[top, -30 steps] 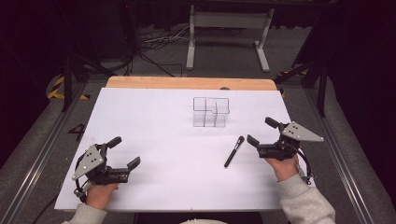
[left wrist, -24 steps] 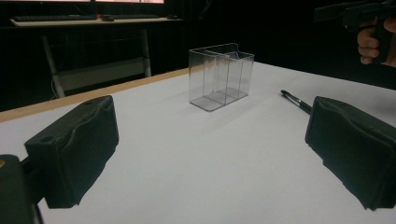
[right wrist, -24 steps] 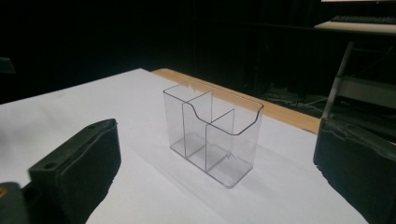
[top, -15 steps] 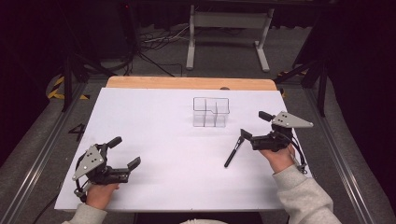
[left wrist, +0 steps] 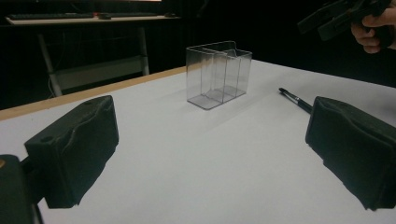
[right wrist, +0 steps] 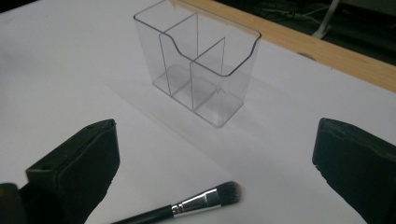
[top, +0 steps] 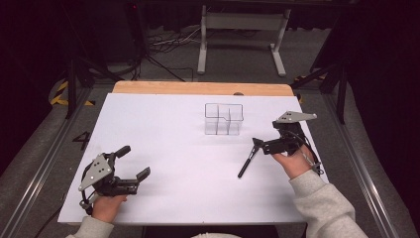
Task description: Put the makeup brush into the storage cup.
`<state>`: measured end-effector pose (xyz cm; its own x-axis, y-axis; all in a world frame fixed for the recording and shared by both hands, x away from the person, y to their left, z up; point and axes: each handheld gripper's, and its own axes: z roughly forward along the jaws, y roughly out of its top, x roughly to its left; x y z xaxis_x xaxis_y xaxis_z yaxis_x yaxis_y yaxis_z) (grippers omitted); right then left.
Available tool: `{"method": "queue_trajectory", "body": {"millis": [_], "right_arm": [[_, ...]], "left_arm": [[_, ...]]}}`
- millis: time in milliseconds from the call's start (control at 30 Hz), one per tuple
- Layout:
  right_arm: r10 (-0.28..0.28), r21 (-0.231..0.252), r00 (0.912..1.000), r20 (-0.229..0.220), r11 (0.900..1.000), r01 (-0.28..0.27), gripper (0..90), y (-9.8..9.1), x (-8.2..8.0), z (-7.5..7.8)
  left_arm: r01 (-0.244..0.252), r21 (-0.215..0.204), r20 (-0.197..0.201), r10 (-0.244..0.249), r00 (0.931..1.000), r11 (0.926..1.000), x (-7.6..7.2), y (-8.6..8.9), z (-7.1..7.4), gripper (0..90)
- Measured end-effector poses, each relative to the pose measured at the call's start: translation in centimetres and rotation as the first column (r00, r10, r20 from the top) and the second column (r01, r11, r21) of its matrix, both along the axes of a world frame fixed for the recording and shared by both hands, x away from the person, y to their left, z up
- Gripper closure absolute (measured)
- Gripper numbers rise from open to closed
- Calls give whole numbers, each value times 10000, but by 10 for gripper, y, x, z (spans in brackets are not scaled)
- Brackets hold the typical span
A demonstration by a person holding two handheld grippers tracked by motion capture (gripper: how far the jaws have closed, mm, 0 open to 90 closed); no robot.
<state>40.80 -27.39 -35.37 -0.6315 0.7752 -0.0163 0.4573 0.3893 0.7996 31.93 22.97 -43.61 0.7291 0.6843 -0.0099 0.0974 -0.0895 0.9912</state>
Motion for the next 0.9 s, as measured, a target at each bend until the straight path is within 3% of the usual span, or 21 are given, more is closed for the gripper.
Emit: {"method": "queue_trajectory", "body": {"millis": [67, 100, 333, 467, 500, 700, 767, 833, 900], "right_arm": [[4, -172, 9998, -182, 9999, -7, 19, 2, 1, 1], [0, -421, 9979, -641, 9991, -27, 25, 4, 3, 3], [-122, -908, 9911, -1323, 9959, 1, 28, 8, 8, 4], [-394, -1169, 9788, -2011, 9930, 159, 28, 11, 12, 3], [-394, -1169, 9788, -2011, 9930, 159, 28, 11, 12, 3], [-630, -1414, 9572, -2825, 9897, 234, 27, 13, 18, 3], [-724, -1558, 9463, -3150, 9875, 237, 27, 15, 20, 1], [-748, -1625, 9431, -3240, 9865, 224, 29, 16, 22, 1], [-831, -1745, 9281, -3628, 9845, 199, 44, 17, 25, -1]], "left_arm": [[26, 35, -16, -26, 10000, 10000, 0, 0, 0, 33], [25, 44, -17, -25, 10000, 10000, 0, 0, 0, 34], [16, 53, -30, -16, 10000, 10000, 0, 1, 0, 33], [15, 49, -22, -15, 10000, 10000, 0, 1, 0, 34], [5, 41, -37, -5, 10000, 10000, 0, 0, 0, 34], [21, 63, -34, -21, 10000, 10000, 0, 0, 0, 34], [-21, 7, -38, 21, 10000, 10000, 0, 0, 0, 31], [-44, -2, -52, 44, 10000, 10000, 0, 0, 0, 32], [-44, -3, -58, 44, 10000, 10000, 1, 0, 0, 32]]}}
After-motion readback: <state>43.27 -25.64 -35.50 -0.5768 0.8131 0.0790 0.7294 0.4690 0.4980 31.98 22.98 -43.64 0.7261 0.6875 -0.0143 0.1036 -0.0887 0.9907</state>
